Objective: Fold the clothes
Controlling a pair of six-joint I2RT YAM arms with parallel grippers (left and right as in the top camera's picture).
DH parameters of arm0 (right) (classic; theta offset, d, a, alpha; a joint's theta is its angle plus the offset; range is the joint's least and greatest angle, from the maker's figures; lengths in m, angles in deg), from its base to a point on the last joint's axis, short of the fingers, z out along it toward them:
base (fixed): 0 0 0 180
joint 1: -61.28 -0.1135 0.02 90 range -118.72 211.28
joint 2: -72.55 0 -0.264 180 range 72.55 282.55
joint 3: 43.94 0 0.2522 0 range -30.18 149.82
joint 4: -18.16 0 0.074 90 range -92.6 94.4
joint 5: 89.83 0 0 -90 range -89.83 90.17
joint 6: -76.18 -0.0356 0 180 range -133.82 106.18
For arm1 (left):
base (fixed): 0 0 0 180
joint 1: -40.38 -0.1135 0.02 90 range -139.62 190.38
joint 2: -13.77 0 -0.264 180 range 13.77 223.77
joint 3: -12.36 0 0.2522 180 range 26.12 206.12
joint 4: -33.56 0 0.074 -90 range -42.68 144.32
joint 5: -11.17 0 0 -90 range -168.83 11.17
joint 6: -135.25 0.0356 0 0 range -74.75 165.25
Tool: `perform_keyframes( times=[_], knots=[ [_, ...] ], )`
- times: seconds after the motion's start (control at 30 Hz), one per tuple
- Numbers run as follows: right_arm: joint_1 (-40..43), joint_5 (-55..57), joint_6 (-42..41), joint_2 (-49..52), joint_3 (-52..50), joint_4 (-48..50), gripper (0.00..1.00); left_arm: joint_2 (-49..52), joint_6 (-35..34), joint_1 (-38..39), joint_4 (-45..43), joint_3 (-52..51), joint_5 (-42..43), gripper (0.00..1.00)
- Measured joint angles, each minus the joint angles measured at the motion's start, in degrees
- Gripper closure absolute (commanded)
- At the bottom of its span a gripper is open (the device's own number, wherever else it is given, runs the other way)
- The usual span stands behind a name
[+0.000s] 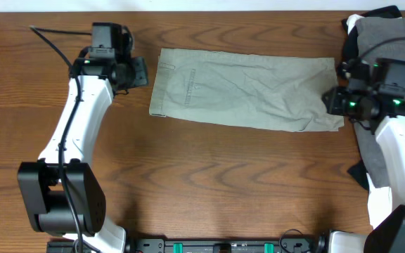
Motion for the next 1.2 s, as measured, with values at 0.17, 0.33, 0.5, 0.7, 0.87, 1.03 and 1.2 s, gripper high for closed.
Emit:
perform_keyframes(
  times=[0.17,0.33,0.5,0.7,0.87,1.03,1.2],
  knots=[
    [-5.4,0.5,0.4,1.2,0.0,4.9,0.8,3.2,0.0,-0.1,0.7,0.0,2.8,0.32],
    [-10.2,1.0,0.4,5.1,0.0,11.4,0.84,8.6,-0.1,0.2,-1.5,0.0,4.8,0.28],
    [-15.0,1.2,-2.2,10.6,0.0,21.6,0.92,13.4,-0.1,0.2,-3.8,-0.1,6.7,0.28],
    [-20.2,1.3,-8.2,17.9,0.0,32.1,0.94,15.5,-0.1,0.2,-3.7,-0.2,10.1,0.27],
    [-23.5,1.4,-12.5,25.0,0.0,38.4,0.96,15.6,-0.1,0.2,-3.2,-0.2,11.1,0.27],
    [-25.4,1.6,-14.8,29.6,0.0,42.1,0.99,15.6,-0.1,0.5,-3.5,-0.3,11.1,0.27],
    [-26.5,2.5,-16.0,30.7,0.0,42.2,0.99,16.0,-0.1,0.7,-4.1,-0.4,11.1,0.27]
  ],
)
